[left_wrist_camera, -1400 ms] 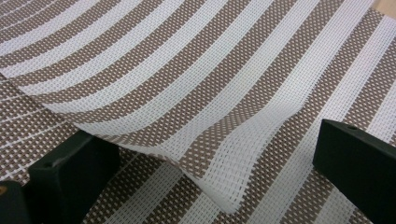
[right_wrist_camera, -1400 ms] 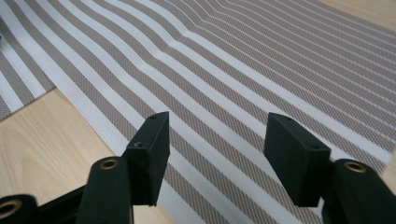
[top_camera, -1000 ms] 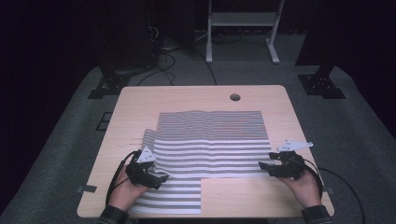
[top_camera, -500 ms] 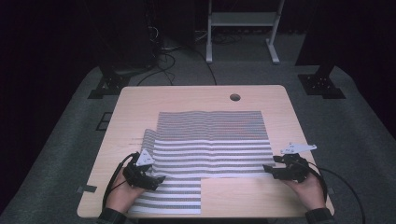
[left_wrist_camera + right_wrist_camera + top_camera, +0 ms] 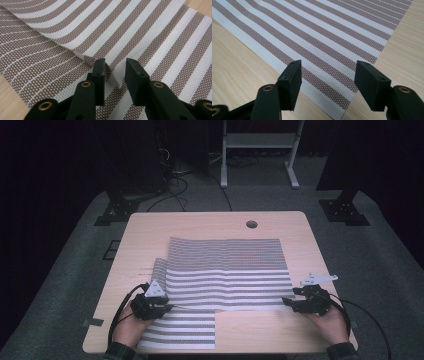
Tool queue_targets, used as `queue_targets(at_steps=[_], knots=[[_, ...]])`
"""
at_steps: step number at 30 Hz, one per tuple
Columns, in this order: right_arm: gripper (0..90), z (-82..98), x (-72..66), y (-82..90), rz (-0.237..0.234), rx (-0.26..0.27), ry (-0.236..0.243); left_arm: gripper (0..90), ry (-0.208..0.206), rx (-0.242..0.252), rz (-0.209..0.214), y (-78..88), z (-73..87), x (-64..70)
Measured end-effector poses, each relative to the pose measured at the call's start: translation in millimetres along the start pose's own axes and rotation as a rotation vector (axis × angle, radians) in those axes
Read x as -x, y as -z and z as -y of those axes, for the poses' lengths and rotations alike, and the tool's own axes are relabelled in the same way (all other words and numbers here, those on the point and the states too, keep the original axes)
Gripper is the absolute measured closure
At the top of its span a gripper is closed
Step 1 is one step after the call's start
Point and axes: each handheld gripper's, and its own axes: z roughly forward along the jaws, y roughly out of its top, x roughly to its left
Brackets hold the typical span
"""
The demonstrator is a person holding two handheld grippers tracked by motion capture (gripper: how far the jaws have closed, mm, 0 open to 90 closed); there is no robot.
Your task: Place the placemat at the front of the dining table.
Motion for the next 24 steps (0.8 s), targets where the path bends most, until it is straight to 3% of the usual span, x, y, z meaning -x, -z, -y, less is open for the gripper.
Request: queue_targets(at_steps=[2, 9, 14, 17, 19, 24], knots=[[38.5, 0.8, 1.2, 0.1, 0.002, -0.005, 0.001, 76.5, 0.006, 0.001, 0.008, -0.8, 0.0, -0.8], [40.7, 6.5, 6.3, -3.8, -0.012, -0.049, -0.011, 79.6, 0.026, 0.0, 0.024, -1.7, 0.0, -3.5], [37.1, 8.7, 1.9, -13.2, -0.032, -0.098, 0.018, 80.0, 0.029, 0.0, 0.023, -1.7, -0.1, -3.4], [46.1, 8.2, -4.7, -13.8, 0.022, -0.109, 0.069, 82.3, 0.034, -0.001, 0.024, -1.2, -0.5, -3.5], [49.7, 8.1, -5.2, -13.7, 0.026, -0.106, 0.061, 84.2, 0.035, 0.0, 0.021, -1.1, -1.2, -3.1], [69.9, 6.2, -7.8, -14.2, 0.016, -0.098, 0.078, 88.1, 0.036, 0.008, 0.024, -0.9, -2.7, -3.1]])
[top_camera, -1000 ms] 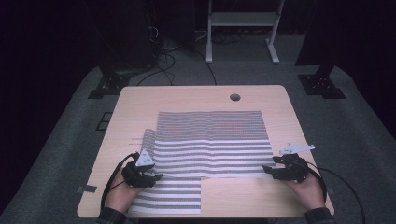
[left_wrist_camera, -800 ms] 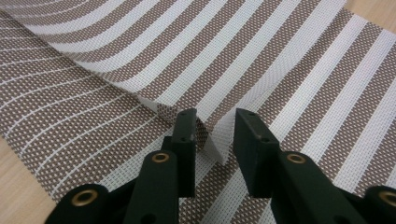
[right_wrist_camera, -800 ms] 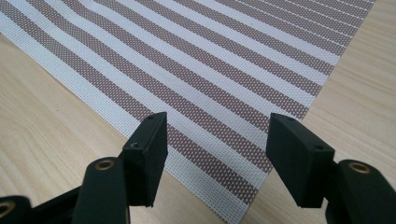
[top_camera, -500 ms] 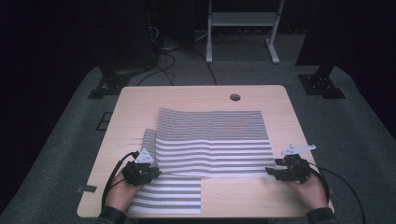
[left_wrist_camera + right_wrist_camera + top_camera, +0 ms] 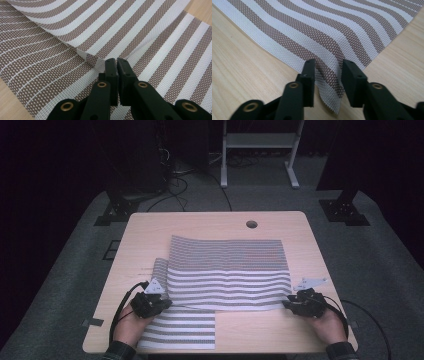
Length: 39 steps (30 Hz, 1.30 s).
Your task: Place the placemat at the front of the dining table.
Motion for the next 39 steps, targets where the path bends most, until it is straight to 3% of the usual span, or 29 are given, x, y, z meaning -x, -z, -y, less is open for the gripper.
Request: queue_targets(at_steps=[4, 8, 17, 23, 39], knots=[[82.3, -1.9, 0.2, -0.2, -0.016, 0.003, 0.002, 89.1, -0.003, 0.009, 0.0, 0.4, -1.7, -0.3], [85.5, -6.2, -0.2, 1.4, -0.018, 0.011, 0.006, 89.8, -0.002, 0.024, -0.004, 3.6, -4.1, -0.7], [86.4, -17.4, 1.2, 6.5, -0.017, 0.043, -0.005, 89.8, 0.0, 0.071, -0.014, 11.0, -13.7, -5.7], [86.4, -29.3, 9.4, 4.2, -0.008, 0.05, -0.024, 89.8, 0.001, 0.097, -0.03, 12.6, -23.8, -12.7], [86.5, -59.7, 23.5, -8.2, 0.019, 0.063, -0.035, 89.8, 0.034, 0.111, -0.038, 7.6, -36.5, -38.4]])
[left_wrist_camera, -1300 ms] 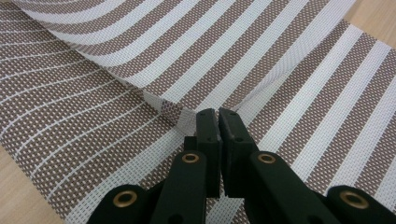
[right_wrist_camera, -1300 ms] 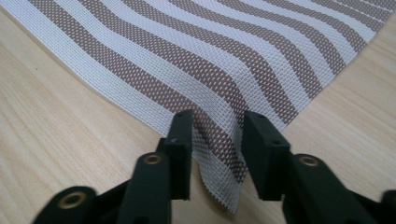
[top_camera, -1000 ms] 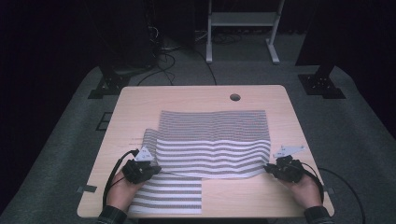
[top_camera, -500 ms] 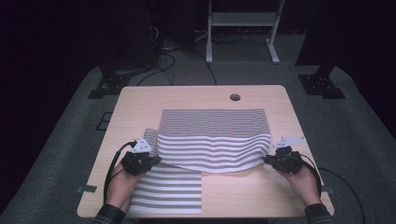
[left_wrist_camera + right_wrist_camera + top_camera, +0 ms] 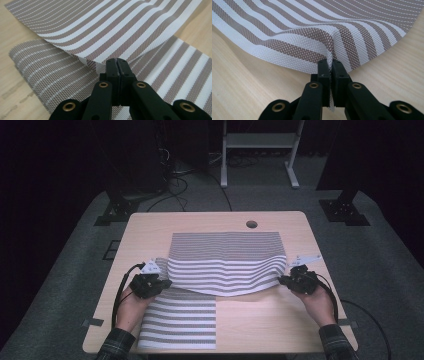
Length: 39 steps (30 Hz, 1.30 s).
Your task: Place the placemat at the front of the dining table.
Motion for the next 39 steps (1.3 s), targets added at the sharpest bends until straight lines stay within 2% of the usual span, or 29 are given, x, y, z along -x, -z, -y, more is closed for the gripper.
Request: queue_targets(at_steps=[4, 13, 20, 30, 39], knots=[[86.5, -7.9, 2.3, -4.7, 0.003, 0.015, 0.0, 89.8, 0.014, 0.014, -0.009, -1.9, -4.5, -8.7], [86.6, -25.0, 7.4, -15.1, 0.016, 0.02, 0.006, 89.8, 0.02, 0.023, -0.019, -7.8, -13.9, -21.9], [86.5, -34.7, 13.0, -23.5, 0.018, 0.033, -0.01, 89.8, 0.049, 0.05, -0.017, -11.1, -21.6, -33.6], [86.6, -44.9, 22.8, -36.8, 0.017, 0.047, -0.033, 89.8, 0.08, 0.061, -0.028, -18.8, -31.0, -53.6], [86.5, -60.6, 29.9, -45.2, 0.033, 0.038, -0.018, 89.8, 0.111, 0.073, -0.04, -27.1, -35.6, -65.9]])
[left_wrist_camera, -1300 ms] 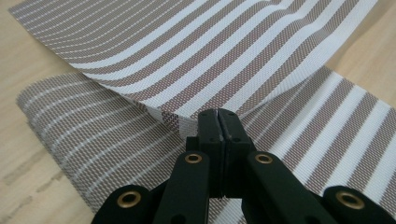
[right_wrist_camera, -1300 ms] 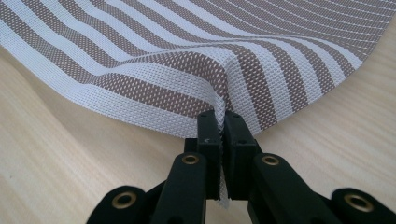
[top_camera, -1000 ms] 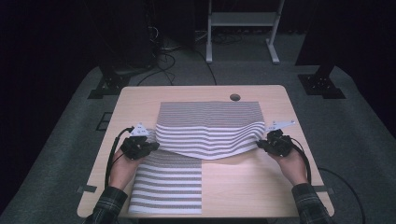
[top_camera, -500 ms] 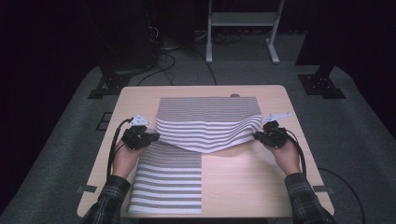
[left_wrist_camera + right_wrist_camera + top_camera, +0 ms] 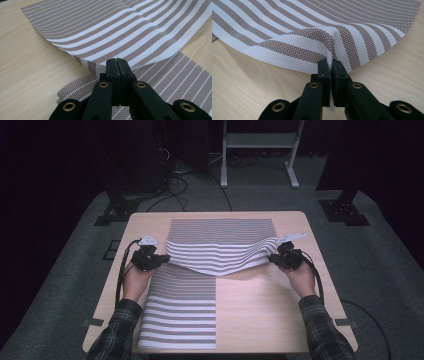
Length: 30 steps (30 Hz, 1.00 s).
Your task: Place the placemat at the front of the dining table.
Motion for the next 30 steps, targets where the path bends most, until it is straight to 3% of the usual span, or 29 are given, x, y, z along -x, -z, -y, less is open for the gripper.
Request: queue_targets(at_steps=[13, 22, 30], knots=[[86.5, -20.9, 15.4, -10.8, 0.03, 0.008, -0.024, 89.9, 0.007, -0.025, -0.041, -16.6, -16.8, -16.8], [86.4, -26.8, 29.0, -22.5, 0.039, -0.011, -0.049, 89.9, 0.02, -0.036, -0.061, -29.5, -23.9, -26.6], [86.0, -23.3, 32.6, -34.5, 0.034, -0.014, -0.07, 89.8, 0.036, -0.056, -0.076, -39.7, -21.4, -34.0]])
